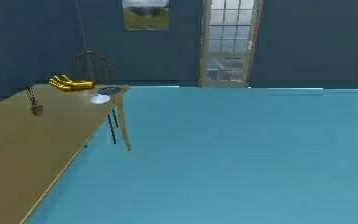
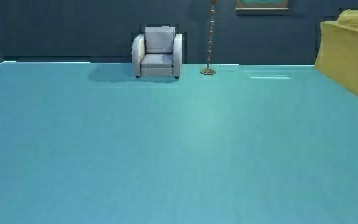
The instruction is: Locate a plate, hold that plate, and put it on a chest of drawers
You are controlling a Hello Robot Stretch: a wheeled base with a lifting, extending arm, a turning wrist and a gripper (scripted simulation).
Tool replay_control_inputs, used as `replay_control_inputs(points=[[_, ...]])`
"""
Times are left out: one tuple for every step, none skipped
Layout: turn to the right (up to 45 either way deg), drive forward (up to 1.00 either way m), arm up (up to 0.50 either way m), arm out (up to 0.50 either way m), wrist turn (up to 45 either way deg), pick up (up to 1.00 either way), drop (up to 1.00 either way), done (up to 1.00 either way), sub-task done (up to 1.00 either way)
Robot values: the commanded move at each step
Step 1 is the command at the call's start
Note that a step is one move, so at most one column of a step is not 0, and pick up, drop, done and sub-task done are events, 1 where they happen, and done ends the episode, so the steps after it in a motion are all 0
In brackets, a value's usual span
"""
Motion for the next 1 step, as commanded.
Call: replay_control_inputs(points=[[0.0,0.95,0.00,0.00,0.0,0.00,0.00,0.00,0.00]])
